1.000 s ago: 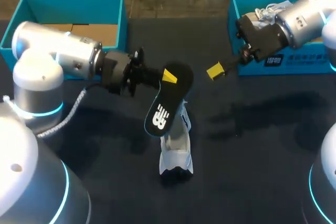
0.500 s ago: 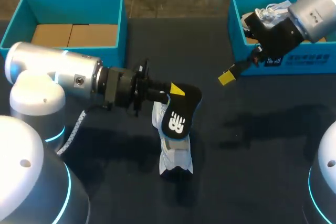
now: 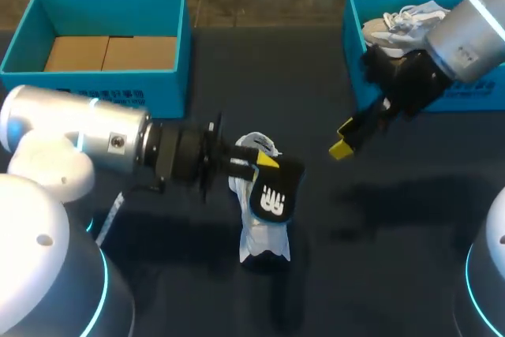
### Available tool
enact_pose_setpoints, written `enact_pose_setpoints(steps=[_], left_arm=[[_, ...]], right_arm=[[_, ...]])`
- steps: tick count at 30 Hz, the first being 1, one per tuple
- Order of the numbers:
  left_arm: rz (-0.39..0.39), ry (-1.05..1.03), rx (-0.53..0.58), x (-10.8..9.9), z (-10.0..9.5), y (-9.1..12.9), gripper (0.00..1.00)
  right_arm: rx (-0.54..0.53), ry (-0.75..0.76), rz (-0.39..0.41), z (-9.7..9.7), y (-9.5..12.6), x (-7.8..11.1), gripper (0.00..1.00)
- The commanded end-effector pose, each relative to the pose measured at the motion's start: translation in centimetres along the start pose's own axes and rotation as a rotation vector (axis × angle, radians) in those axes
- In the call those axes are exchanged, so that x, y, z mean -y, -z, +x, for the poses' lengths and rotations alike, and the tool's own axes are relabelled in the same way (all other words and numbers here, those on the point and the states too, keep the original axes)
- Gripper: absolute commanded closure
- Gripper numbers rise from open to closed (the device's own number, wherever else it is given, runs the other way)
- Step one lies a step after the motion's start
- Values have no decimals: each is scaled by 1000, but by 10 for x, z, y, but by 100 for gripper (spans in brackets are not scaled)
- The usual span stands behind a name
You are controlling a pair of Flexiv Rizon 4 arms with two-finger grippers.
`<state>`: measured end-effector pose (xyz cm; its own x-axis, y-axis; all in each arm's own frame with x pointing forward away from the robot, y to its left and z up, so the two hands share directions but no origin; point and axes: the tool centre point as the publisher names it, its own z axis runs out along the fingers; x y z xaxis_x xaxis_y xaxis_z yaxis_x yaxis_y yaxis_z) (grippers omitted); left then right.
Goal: Take the shoe out of the shoebox, open the shoe tongue, remove and reinsert the insole, then place the shoe into the shoebox
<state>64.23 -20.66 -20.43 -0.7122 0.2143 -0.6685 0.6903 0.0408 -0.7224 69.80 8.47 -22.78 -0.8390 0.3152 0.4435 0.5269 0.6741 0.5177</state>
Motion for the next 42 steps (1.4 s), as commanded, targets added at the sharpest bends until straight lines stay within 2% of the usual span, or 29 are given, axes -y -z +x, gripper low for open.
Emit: enact_pose_setpoints(steps=[1,3,13,14,16,20,25,36,40,42], left_arm=[[-45,132,57,12,15,6,100],[-76,264,97,10,14,9,100],[-76,264,97,10,14,9,100],[-67,284,76,6,19,4,100],[-56,322,78,2,26,1,100],[-49,345,97,0,37,4,100],[-3,373,189,6,37,14,100],[5,385,197,6,38,13,100],[31,421,173,4,41,10,100],[21,428,150,4,43,7,100]], right_arm=[[2,-38,69,-1,-15,6,0],[-3,-92,78,-2,-18,9,0],[-3,-92,78,-2,-18,9,0],[-3,-92,78,-2,-18,9,0],[26,-72,94,-1,-27,12,0],[22,-20,61,-3,-52,29,0],[46,7,52,-1,-67,41,0],[46,7,52,-1,-67,41,0],[146,159,109,-3,-79,42,0],[146,211,150,-5,-88,42,0]])
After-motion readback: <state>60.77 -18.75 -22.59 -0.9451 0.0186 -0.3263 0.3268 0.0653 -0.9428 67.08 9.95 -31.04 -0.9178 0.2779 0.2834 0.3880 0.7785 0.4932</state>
